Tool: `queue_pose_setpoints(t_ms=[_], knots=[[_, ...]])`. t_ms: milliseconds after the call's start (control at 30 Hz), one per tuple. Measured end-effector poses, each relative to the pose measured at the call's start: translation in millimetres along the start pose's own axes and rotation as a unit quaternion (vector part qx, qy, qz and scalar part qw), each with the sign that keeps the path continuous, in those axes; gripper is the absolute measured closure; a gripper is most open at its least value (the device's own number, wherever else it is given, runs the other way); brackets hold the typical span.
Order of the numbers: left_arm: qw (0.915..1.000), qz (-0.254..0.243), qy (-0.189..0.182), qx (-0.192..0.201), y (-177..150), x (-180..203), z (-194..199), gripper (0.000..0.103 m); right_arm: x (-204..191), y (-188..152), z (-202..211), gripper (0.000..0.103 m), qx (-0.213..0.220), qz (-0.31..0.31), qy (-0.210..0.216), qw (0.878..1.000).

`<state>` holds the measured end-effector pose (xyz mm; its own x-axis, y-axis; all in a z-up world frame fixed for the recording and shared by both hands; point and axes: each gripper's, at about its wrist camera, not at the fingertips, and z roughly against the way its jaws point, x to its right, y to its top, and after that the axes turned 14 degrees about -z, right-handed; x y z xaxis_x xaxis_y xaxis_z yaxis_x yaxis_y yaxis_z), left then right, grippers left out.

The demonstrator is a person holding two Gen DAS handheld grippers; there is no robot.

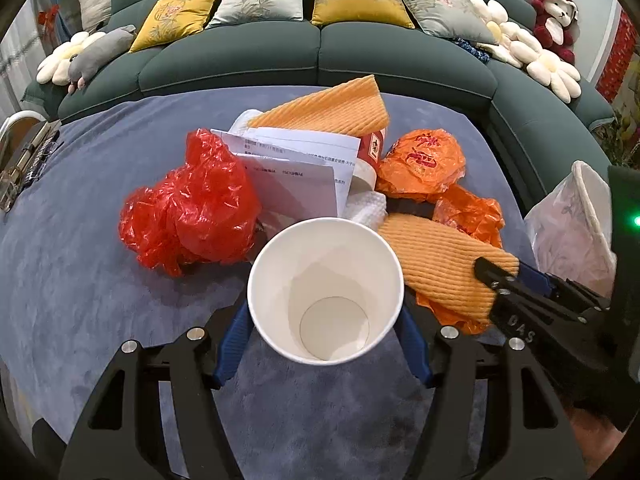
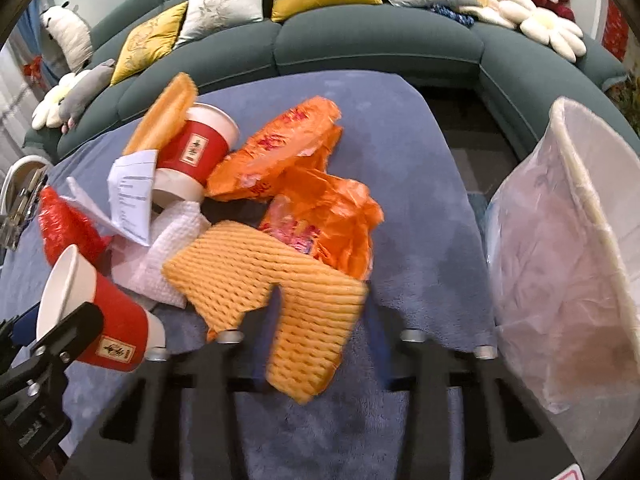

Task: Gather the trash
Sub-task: 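Grasp the white paper cup with the left tool while the right tool grasps the orange mesh sleeve, then carry cup and mesh sleeve over the wastebasket and open both tools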

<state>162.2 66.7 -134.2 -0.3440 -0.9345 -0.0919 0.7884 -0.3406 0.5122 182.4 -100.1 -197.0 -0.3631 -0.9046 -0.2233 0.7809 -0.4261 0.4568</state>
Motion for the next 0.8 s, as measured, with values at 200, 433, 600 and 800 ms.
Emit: queue_pose_setpoints(t_ms=[200, 433, 600, 800], knots=[[1.0000, 0.001, 0.003, 0.009, -1, 2, 15, 0.041, 2, 0, 34, 0.089, 0.018, 0.002, 0.027, 0.999], [0.9997, -0.002, 0.002, 0.026, 1, 15, 46, 0.041, 7, 8, 91, 0.092, 0.069, -0.002, 0.049, 0.996], [0.9987, -0.027, -0.005, 0.044, 12, 38, 67, 0.041, 29, 24, 134, 0.092, 0.114, -0.017, 0.049, 0.992], [0.9944, -0.065, -0.038, 0.074, 37, 82, 92, 0.041, 70, 39, 173, 0.092, 0.159, -0.043, 0.025, 0.986]])
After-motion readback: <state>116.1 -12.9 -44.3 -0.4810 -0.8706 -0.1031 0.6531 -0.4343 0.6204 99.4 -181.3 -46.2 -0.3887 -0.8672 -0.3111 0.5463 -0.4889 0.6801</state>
